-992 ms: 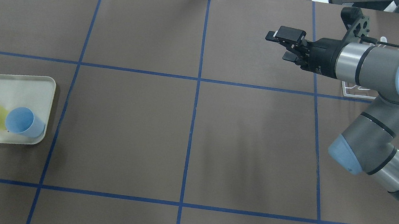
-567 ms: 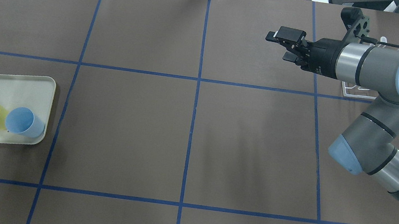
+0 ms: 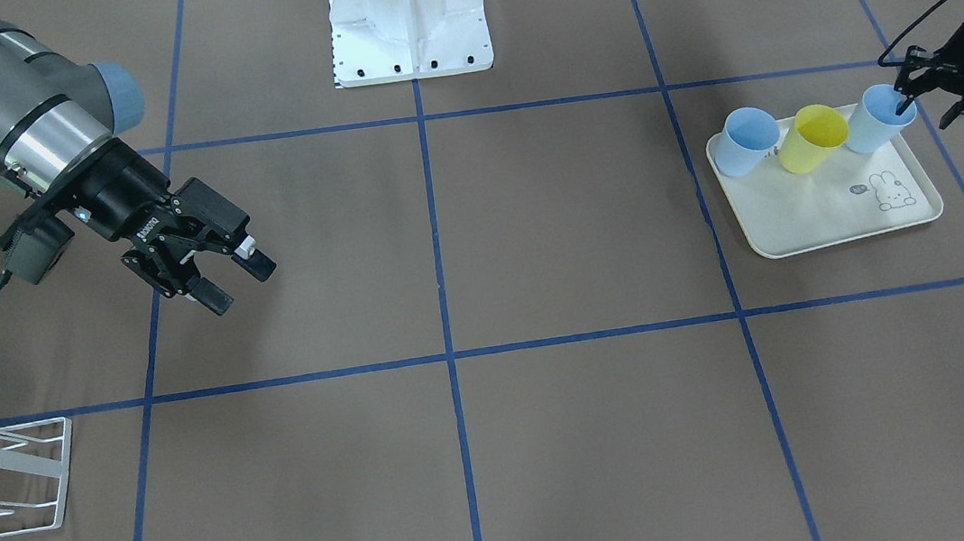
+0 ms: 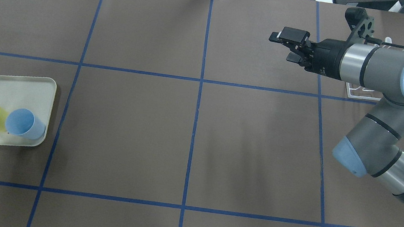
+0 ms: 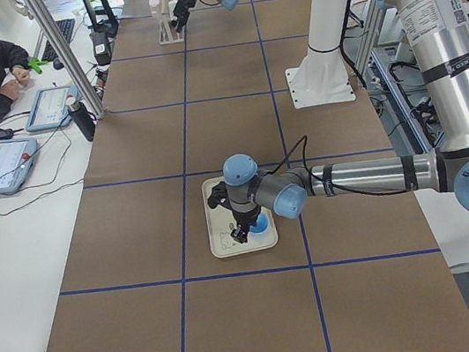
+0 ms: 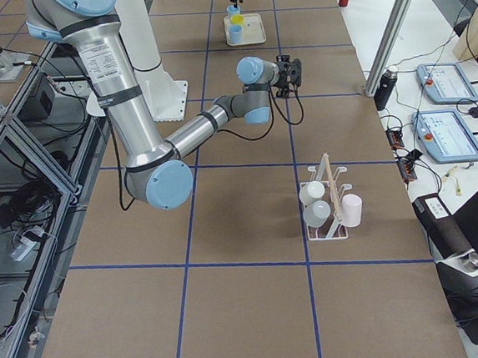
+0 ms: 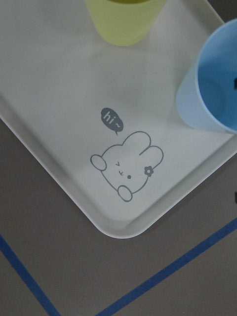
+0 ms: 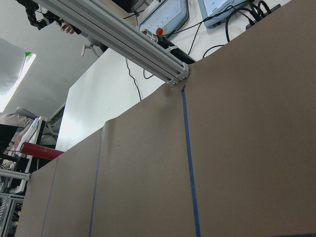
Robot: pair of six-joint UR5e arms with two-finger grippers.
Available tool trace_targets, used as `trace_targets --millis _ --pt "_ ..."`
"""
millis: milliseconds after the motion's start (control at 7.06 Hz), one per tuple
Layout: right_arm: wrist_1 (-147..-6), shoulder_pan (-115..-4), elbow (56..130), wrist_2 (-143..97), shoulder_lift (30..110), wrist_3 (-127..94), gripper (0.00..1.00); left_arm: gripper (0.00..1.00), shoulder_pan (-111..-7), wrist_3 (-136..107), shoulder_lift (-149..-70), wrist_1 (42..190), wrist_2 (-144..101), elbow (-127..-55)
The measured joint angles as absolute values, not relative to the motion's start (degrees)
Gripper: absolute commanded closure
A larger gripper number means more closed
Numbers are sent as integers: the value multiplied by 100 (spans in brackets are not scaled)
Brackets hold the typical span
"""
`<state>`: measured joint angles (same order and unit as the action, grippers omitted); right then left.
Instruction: Transfer IKEA cup to right arm and place on rack
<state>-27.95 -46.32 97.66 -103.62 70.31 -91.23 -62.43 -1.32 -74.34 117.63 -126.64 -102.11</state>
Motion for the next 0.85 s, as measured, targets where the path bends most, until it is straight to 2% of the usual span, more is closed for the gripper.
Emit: trace_targets --millis 283,425,709,850 --pt "-2795 -4632 9775 -10362 7026 -9123 0 39 -6129 -134 -7457 11768 -12665 -10184" --pt "-2795 -4632 9779 -10362 7024 -9123 0 54 -6069 -137 -7470 11767 -12665 -10181" --pt "-2795 -4632 9794 -10362 7024 -9123 0 100 -6009 -139 -7478 11761 -12665 -10164" --pt "-2795 -4633 9796 -10362 7028 -9123 0 100 -6006 -135 -7479 11756 -12665 -10161"
